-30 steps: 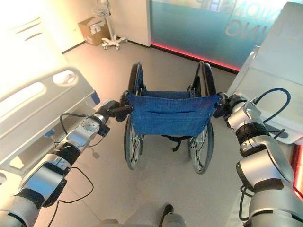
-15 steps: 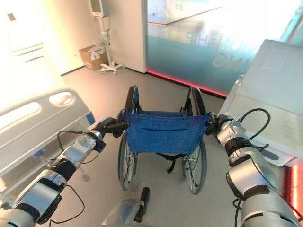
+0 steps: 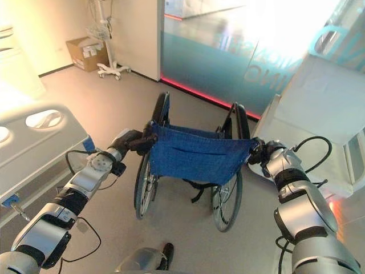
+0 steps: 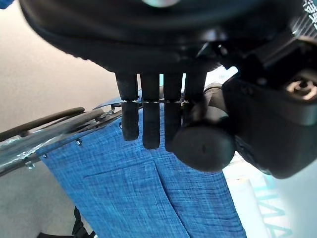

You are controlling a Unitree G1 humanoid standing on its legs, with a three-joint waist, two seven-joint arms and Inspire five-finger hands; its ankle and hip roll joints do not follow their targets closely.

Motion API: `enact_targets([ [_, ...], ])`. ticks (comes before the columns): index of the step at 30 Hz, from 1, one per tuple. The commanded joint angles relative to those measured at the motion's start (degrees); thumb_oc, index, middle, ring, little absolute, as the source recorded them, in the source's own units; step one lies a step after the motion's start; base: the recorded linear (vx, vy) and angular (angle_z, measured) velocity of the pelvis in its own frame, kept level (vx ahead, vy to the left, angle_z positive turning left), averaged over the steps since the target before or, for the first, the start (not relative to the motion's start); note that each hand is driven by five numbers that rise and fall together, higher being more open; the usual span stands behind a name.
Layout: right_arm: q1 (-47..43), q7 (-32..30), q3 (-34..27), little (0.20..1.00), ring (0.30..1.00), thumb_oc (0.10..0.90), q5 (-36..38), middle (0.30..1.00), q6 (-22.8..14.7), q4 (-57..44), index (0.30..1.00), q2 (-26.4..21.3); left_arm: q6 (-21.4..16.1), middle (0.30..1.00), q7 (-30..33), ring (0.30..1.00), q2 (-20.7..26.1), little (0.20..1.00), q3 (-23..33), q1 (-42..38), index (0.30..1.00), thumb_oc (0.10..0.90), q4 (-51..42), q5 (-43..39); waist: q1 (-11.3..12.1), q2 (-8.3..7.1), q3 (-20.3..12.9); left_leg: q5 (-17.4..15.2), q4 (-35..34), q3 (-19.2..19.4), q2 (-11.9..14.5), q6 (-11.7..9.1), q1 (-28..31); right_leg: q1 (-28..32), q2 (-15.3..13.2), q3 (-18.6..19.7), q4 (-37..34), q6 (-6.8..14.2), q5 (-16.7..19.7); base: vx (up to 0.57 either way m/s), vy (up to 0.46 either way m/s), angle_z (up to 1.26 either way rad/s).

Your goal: Push the wheelchair next to the bed

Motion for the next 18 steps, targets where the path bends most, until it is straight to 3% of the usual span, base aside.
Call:
enact_targets([
  [1,-3.3,-0.3,5.2,0.300,0.300,0.400,-4.9,0.300,-21.0,-8.7,0.300,6.8,3.8,0.300,5.9,0.300,4.0,0.300,-3.9,8.6,0.300,0.400,8.7,10.2,4.8,-2.63,2.6,-1.1,-4.3,-2.0,2.0,3.7,2.6,1.6,-7.0,0.7,5.4,3.4,26.8,0.26,0.206,0.08],
  [4,-2.2,-0.7,5.8,0.300,0.300,0.400,-5.7,0.300,-21.1,-8.6,0.300,7.0,3.7,0.300,7.0,0.300,2.7,0.300,-4.2,9.4,0.300,0.400,9.6,10.9,3.9,-2.36,2.5,-1.2,-6.8,-2.4,1.7,4.0,5.6,-0.7,-7.7,0.7,6.1,3.6,28.0,0.28,0.139,0.05],
  [7,-2.2,-0.8,6.2,0.300,0.300,0.400,-7.1,0.300,-20.8,-8.7,0.300,7.3,3.7,0.300,7.2,0.300,2.2,0.300,-4.0,9.5,0.300,0.400,9.9,11.6,2.3,-1.44,2.8,-1.7,-8.1,-4.2,2.3,3.4,8.3,-5.8,-8.5,1.3,2.8,2.6,25.8,0.18,-0.028,-0.24],
  [9,-2.6,-1.5,6.9,0.300,0.300,0.400,-6.6,0.300,-19.0,-9.9,0.300,6.9,3.5,0.300,6.9,0.300,2.2,0.300,-3.9,9.0,0.300,0.400,9.9,12.0,-0.3,-0.21,4.0,-3.0,-8.3,-7.2,2.7,3.2,10.9,-14.6,-8.8,4.3,-3.0,1.8,24.2,0.19,-0.078,-0.43],
  [12,-3.3,-0.7,8.0,0.300,0.300,0.400,-5.7,0.300,-17.0,-12.1,0.300,6.1,3.7,0.300,5.9,0.300,2.9,0.300,-3.9,8.0,0.300,0.400,9.8,11.7,-2.7,-0.37,5.4,-5.8,-6.9,-9.5,1.9,2.9,12.5,-19.6,-9.7,7.0,-8.8,2.2,26.0,0.20,-0.092,0.40],
  [13,-4.0,0.2,8.6,0.300,0.300,0.400,-4.9,0.300,-15.7,-13.5,0.300,5.6,4.0,0.300,5.2,0.300,3.4,0.300,-3.6,7.6,0.300,0.400,9.6,11.9,-3.4,-0.90,5.8,-7.3,-6.2,-10.3,1.3,2.7,13.3,-20.5,-10.2,7.5,-12.6,3.2,28.1,0.23,-0.126,0.97],
  [18,-5.1,2.5,9.3,0.300,0.300,0.400,-3.8,0.300,-12.5,-16.3,0.300,4.7,5.3,0.300,4.0,0.300,3.5,0.300,-2.7,7.5,0.300,0.400,8.7,13.2,-4.3,-2.03,5.9,-10.2,-3.9,-11.0,0.9,2.1,14.6,-20.5,-10.5,8.0,-16.2,4.4,30.5,0.28,-0.156,0.40],
])
